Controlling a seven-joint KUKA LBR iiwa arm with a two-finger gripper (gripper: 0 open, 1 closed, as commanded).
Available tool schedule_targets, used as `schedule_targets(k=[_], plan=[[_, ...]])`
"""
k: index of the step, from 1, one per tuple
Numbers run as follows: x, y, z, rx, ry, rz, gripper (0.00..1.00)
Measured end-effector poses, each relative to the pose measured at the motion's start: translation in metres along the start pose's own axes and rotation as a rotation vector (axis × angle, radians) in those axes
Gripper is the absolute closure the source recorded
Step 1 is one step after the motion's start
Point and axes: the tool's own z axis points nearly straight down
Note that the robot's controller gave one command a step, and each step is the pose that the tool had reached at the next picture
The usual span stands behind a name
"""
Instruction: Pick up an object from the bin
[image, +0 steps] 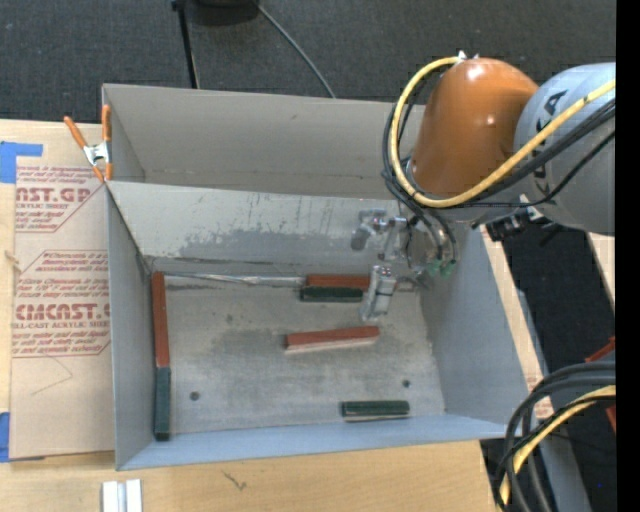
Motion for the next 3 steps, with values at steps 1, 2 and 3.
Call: schedule_targets(k=[1, 2, 3], plan=[[-0.002, -0.001, 0.033, -0.002, -0.014, 0.02, 0.0], [0.035, -0.006, 0.11, -0.002, -0.006, 0.13, 0.0], [0.026, 0.024, 0.161, -0.001, -0.003, -0.022, 1.0]])
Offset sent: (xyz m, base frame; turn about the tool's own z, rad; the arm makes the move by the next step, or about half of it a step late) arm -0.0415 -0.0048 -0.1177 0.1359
